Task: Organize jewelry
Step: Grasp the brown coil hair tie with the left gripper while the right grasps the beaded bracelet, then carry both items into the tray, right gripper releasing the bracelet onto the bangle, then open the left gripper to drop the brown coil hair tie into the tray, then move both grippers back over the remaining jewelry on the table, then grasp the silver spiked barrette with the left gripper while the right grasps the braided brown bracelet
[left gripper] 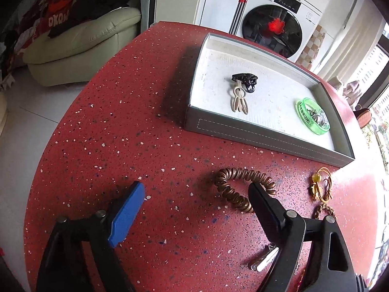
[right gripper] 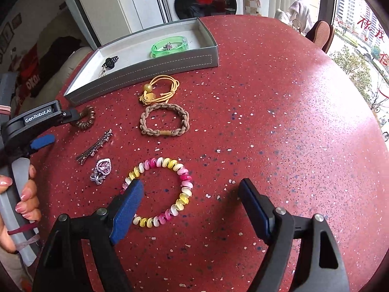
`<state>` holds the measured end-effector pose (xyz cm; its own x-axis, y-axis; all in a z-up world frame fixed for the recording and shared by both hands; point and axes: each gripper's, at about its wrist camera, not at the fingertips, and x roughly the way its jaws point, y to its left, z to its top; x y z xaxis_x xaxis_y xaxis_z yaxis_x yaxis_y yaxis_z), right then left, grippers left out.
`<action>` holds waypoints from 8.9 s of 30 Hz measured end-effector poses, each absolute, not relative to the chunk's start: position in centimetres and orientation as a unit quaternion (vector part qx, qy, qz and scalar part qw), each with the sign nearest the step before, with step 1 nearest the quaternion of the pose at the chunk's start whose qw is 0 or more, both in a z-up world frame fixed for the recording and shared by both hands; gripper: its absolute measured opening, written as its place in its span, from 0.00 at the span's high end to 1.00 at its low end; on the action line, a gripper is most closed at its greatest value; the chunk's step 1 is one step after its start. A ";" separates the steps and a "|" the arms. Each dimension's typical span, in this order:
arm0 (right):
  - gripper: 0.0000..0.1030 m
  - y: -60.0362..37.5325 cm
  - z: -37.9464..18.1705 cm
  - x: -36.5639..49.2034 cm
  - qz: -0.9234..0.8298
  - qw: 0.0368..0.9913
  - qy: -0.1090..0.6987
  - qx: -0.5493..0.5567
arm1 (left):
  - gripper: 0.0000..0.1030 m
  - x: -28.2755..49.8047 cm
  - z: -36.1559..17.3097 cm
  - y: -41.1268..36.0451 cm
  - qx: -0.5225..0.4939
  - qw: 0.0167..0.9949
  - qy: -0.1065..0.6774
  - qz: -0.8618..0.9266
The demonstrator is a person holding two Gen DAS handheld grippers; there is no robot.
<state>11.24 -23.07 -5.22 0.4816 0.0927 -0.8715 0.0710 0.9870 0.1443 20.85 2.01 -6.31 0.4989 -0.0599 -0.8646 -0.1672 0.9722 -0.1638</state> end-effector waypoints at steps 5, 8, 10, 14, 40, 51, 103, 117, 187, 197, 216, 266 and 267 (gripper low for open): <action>0.30 -21.6 -5.4 11.1 0.000 0.862 0.507 0.027 | 0.17 20.9 -6.6 1.0 -0.068 0.868 0.491 0.037; 0.40 -20.9 -5.4 10.8 0.004 0.865 0.502 0.003 | 0.31 20.9 -6.5 0.6 -0.041 0.873 0.485 0.034; 0.45 -20.8 -5.4 10.7 0.008 0.866 0.501 0.000 | 0.37 20.9 -6.5 0.4 -0.025 0.876 0.481 0.028; 0.67 -20.6 -5.2 10.5 0.017 0.867 0.498 -0.004 | 0.65 20.6 -6.2 0.3 0.000 0.880 0.474 0.015; 0.90 -23.6 -2.2 10.4 0.047 0.880 0.465 0.090 | 0.70 15.8 -1.5 0.4 -0.006 0.898 0.429 -0.092; 0.90 -23.5 -1.3 11.4 0.052 0.883 0.457 0.089 | 0.70 16.0 0.0 -0.2 0.002 0.905 0.412 -0.104; 0.90 -23.8 -0.3 35.0 0.037 0.884 0.458 0.087 | 0.70 34.7 -1.3 -4.1 0.034 0.899 0.430 -0.075; 0.90 -23.8 -2.9 36.0 0.027 0.876 0.473 0.093 | 0.70 34.7 -3.8 -5.1 0.065 0.890 0.446 -0.070; 0.00 -25.1 3.3 23.7 0.097 0.905 0.378 0.172 | 0.00 23.2 1.0 -2.2 0.023 0.916 0.392 -0.079; 0.00 -26.0 2.4 20.6 0.092 0.893 0.409 0.161 | 0.00 18.7 -1.3 -1.8 0.063 0.905 0.410 -0.093; 0.00 -26.1 -3.4 16.0 0.058 0.863 0.491 0.106 | 0.00 15.1 -4.5 -1.1 0.069 0.882 0.444 -0.143; 0.92 -22.3 -4.6 17.5 0.054 0.863 0.502 0.005 | 0.70 15.1 -5.2 -5.5 0.122 0.863 0.450 -0.193; 0.92 -22.5 -4.4 17.5 0.054 0.864 0.501 0.009 | 0.70 15.2 -5.1 -5.4 0.120 0.863 0.450 -0.193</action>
